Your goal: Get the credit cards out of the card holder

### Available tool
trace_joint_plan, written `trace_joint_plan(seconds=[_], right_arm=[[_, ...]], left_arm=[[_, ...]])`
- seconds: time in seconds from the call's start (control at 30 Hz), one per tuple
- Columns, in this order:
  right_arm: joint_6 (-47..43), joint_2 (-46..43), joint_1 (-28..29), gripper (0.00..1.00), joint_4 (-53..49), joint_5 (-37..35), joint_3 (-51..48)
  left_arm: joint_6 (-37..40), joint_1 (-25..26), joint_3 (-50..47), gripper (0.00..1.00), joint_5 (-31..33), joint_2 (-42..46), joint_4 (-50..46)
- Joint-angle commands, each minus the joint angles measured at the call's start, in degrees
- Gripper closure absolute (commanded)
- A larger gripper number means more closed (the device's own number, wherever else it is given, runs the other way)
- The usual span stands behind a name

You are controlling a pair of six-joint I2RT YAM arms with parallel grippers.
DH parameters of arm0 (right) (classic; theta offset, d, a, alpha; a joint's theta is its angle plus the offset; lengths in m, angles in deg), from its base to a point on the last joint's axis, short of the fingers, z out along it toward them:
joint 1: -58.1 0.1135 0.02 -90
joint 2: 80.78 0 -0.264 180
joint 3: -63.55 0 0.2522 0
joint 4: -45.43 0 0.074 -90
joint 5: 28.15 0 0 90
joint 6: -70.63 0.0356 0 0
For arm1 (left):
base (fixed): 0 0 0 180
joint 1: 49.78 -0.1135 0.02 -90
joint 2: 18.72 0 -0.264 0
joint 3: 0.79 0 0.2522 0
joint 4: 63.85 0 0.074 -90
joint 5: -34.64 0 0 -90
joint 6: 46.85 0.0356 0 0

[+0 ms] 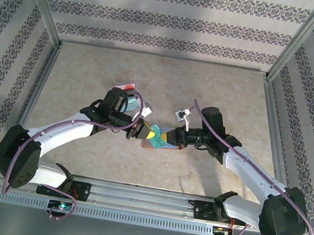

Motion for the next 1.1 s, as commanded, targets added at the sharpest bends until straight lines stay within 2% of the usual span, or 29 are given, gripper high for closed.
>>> trace_joint_plan(seconds=[0.0, 0.03, 0.07, 0.13, 0.27, 0.4, 0.67, 0.8, 1.07], right_arm=[[-0.01, -1.49, 0.19, 0.77, 2.98, -0.67, 0.83], [0.93, -2.05, -0.13, 0.72, 3.66, -2.33, 0.31], [1.73, -2.58, -0.27, 0.71, 4.67, -2.89, -0.27], [4.25, -4.47, -0.77, 0.56, 7.22, -6.08, -1.86], [10.65, -8.91, -1.24, 0.38, 15.93, -12.55, -6.94], [18.41, -11.85, -1.14, 0.34, 26.33, -18.09, -12.85], [26.32, -10.85, 1.67, 0.33, 45.08, -21.75, -19.55], [25.76, -8.63, 3.97, 0.38, 49.08, -21.25, -18.56], [24.95, -4.11, 4.84, 0.41, 51.98, -19.55, -14.84]], left_arm=[[-2.09, -0.58, -1.73, 1.00, 0.14, 1.51, 5.97], [-2.86, -0.52, -2.63, 1.00, 1.24, 2.34, 7.58], [-3.63, -0.60, -3.54, 1.00, 2.59, 3.13, 9.28], [-6.22, -0.52, -6.10, 1.00, 6.00, 5.38, 14.36], [-12.34, -0.62, -10.84, 1.00, 12.18, 8.62, 25.60], [-19.51, -0.60, -14.22, 1.00, 15.54, 9.35, 36.18], [-31.60, -0.68, -16.75, 1.00, 17.16, 5.97, 53.94], [-32.94, -0.59, -16.04, 1.00, 15.97, 5.00, 55.74], [-33.83, -0.64, -15.91, 1.00, 14.68, 5.07, 56.52]])
